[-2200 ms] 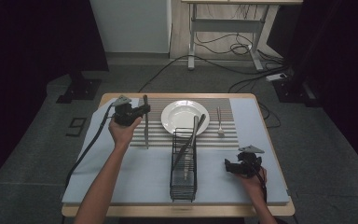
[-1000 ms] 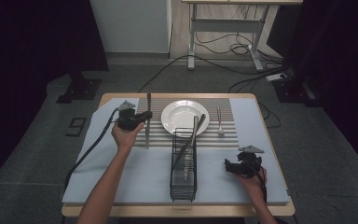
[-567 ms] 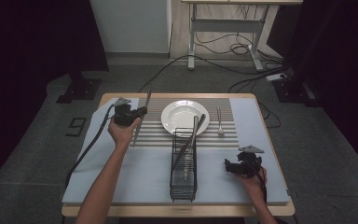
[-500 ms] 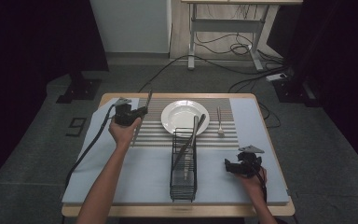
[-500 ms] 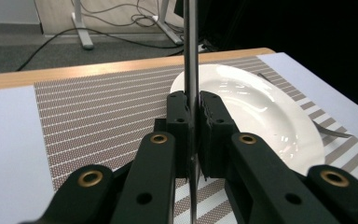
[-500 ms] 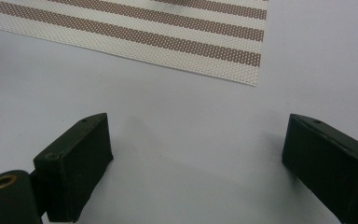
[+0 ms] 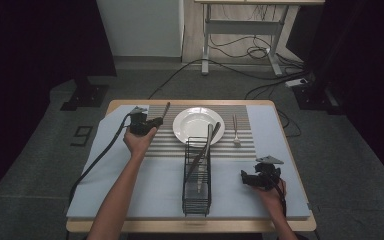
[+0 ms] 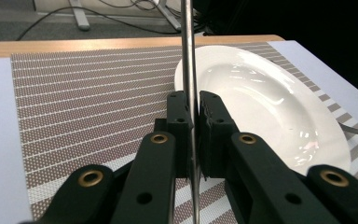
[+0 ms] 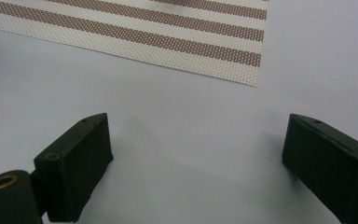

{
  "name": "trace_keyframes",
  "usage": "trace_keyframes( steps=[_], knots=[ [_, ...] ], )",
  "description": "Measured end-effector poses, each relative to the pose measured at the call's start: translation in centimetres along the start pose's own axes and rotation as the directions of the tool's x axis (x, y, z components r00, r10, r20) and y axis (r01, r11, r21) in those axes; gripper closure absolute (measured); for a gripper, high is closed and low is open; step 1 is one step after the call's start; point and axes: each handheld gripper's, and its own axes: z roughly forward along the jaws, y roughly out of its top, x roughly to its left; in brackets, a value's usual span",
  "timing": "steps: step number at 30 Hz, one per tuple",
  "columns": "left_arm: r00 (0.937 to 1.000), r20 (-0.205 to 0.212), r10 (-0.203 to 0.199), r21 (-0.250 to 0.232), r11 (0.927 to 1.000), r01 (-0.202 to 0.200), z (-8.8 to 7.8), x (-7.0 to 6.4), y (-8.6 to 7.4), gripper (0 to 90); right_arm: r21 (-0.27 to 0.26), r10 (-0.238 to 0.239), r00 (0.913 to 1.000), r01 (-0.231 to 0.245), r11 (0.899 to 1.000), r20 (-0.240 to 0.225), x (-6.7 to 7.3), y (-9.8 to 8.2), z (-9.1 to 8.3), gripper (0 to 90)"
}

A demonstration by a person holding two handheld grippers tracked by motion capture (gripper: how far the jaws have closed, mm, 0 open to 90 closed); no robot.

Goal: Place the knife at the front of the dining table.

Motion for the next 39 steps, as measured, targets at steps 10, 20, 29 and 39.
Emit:
trace_keyframes(
  steps=[10, 20, 29, 39],
  knots=[
    [0.9993, -0.034, -0.014, 0.063, 0.9979, 0.016, 1.9, 0.8, -0.7, 84.0, 0.000, 0.000, 1.0000, 0.000, 1.000, 0.000, 0.0, 0.0, 0.0, 8.0],
    [0.9970, -0.063, -0.046, 0.115, 0.9920, 0.053, 3.6, 1.9, -1.3, 84.0, 0.000, 0.000, 1.0000, 0.000, 1.000, 0.000, 0.0, 0.0, 0.0, 8.0],
    [0.9949, -0.074, -0.069, 0.143, 0.9866, 0.079, 4.5, 2.7, -1.6, 84.0, 0.000, 0.000, 1.0000, 0.000, 1.000, 0.000, 0.0, 0.0, 0.0, 8.0],
    [0.9891, -0.093, -0.114, 0.184, 0.9743, 0.129, 5.1, 3.5, -1.5, 83.6, -0.002, 0.000, 1.0000, 0.000, 1.000, -0.001, 0.0, 0.0, 0.0, 8.0]
  ],
)
